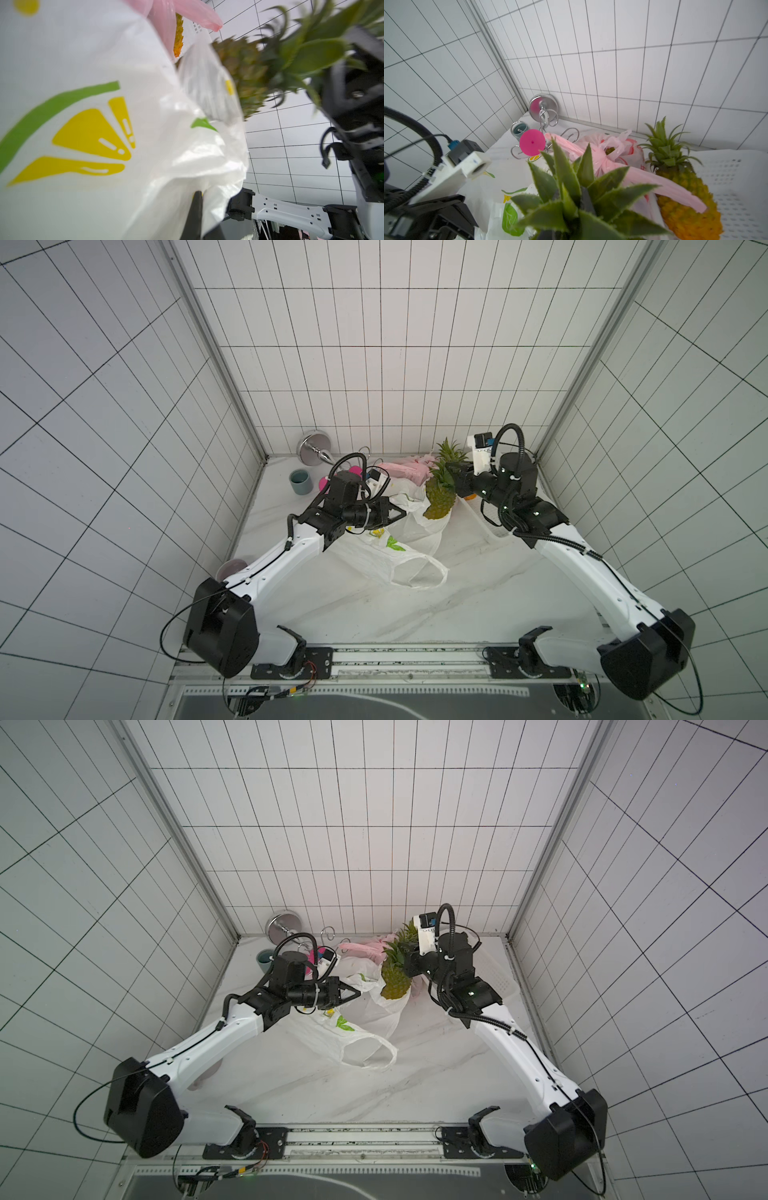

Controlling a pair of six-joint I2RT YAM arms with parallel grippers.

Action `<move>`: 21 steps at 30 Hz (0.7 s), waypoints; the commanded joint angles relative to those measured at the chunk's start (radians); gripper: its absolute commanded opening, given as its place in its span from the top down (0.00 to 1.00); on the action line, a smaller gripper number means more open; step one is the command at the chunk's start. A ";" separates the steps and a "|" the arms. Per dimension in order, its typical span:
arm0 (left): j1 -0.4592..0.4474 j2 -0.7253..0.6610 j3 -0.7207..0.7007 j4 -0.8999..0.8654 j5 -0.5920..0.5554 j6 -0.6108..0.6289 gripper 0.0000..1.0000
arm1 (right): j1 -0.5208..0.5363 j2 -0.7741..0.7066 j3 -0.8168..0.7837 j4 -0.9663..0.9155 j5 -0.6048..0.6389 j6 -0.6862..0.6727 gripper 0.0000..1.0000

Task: Place the pineapple into a plastic bag & tie a knot
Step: Place the pineapple in the plastic bag.

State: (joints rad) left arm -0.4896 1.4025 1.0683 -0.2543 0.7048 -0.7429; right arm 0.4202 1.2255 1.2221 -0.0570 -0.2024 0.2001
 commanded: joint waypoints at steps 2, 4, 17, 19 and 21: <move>0.003 0.020 0.008 0.058 0.011 -0.024 1.00 | -0.016 -0.095 0.182 0.048 -0.060 -0.002 1.00; 0.002 0.032 0.018 0.058 0.010 -0.030 1.00 | -0.016 -0.120 0.168 0.048 -0.090 0.010 1.00; 0.008 0.059 0.063 0.059 -0.010 -0.046 1.00 | -0.054 -0.251 0.096 -0.242 -0.028 -0.046 1.00; 0.011 0.075 0.071 0.056 -0.009 -0.042 1.00 | -0.079 -0.286 0.073 -0.277 -0.089 -0.031 1.00; 0.014 0.091 0.074 0.053 -0.013 -0.037 1.00 | -0.095 -0.307 0.074 -0.318 -0.156 -0.029 1.00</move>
State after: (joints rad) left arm -0.4847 1.4693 1.1133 -0.2169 0.7052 -0.7784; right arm 0.3454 0.9791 1.2739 -0.3756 -0.2687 0.1688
